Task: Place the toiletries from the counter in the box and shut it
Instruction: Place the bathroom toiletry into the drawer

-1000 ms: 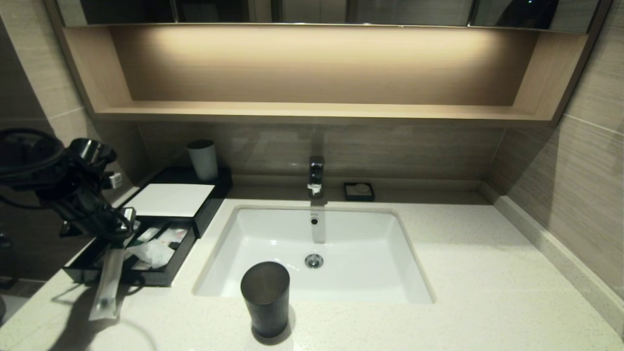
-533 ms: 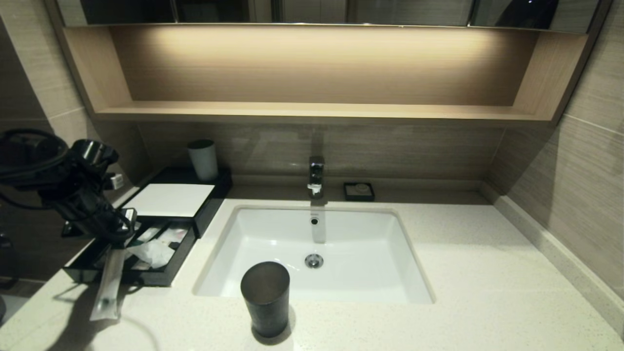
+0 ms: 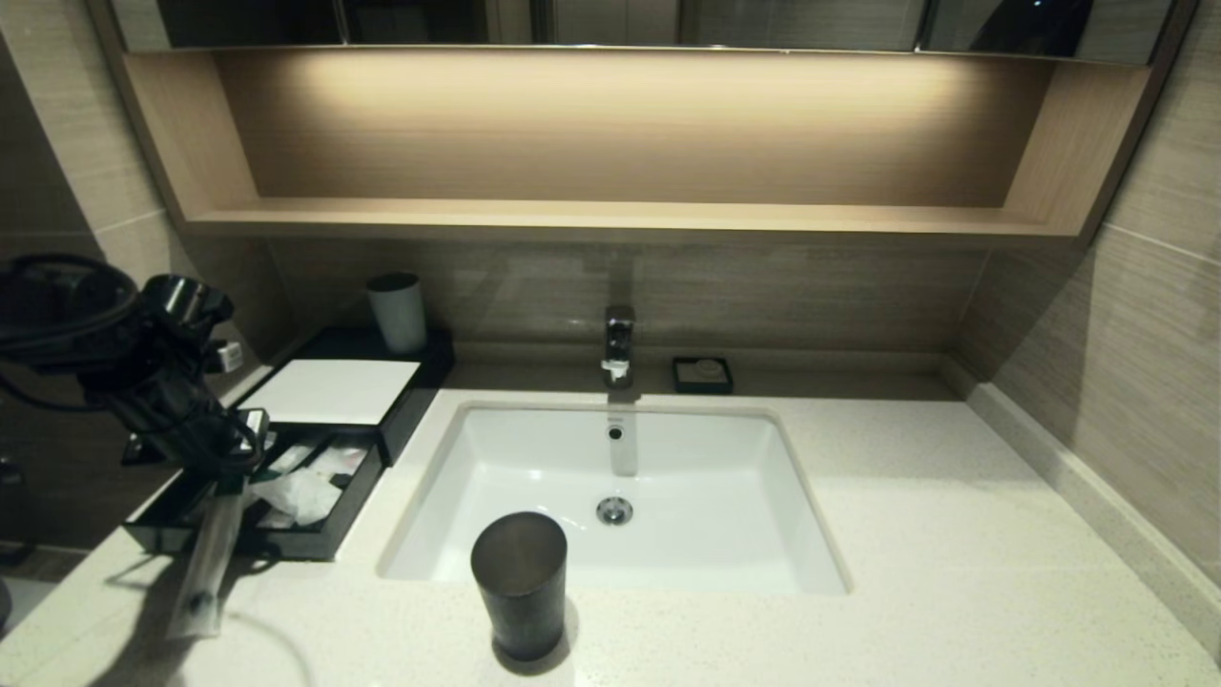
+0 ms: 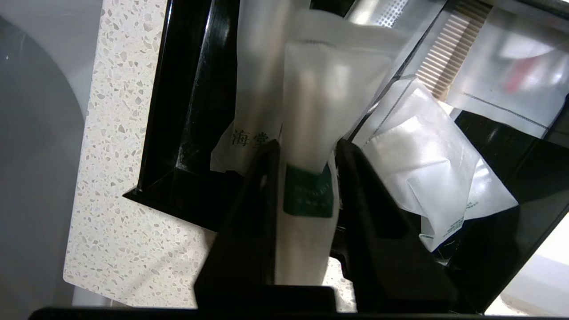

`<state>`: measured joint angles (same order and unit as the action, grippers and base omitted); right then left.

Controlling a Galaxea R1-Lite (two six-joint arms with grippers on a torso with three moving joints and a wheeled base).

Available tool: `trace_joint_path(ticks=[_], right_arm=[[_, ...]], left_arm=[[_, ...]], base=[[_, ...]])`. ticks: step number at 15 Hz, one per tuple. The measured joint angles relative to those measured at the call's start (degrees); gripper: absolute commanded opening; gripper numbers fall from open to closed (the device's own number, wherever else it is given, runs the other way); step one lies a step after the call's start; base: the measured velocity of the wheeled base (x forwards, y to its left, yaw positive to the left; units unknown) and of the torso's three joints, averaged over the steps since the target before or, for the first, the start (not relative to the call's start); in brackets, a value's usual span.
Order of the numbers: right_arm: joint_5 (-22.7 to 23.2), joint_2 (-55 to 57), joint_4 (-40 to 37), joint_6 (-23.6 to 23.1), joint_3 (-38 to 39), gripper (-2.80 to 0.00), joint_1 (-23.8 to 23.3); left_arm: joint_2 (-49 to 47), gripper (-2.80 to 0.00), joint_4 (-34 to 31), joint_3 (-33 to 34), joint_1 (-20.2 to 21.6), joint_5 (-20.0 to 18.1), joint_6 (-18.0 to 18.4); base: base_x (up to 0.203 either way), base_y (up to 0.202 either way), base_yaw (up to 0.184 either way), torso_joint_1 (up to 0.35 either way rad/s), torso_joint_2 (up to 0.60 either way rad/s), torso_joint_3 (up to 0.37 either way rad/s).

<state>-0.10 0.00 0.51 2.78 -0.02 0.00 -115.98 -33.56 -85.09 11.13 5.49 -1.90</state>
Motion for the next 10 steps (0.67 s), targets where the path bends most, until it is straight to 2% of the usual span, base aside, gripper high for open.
trace_joint_path(ticks=[10], right_arm=[[0.0,0.0,0.0,0.0,0.0,-2.8,0.0]], left_arm=[[1.45,0.0,0.11,-0.07,0.02,0.0,-0.49]], base=[[0.0,0.0,0.0,0.0,0.0,0.0]])
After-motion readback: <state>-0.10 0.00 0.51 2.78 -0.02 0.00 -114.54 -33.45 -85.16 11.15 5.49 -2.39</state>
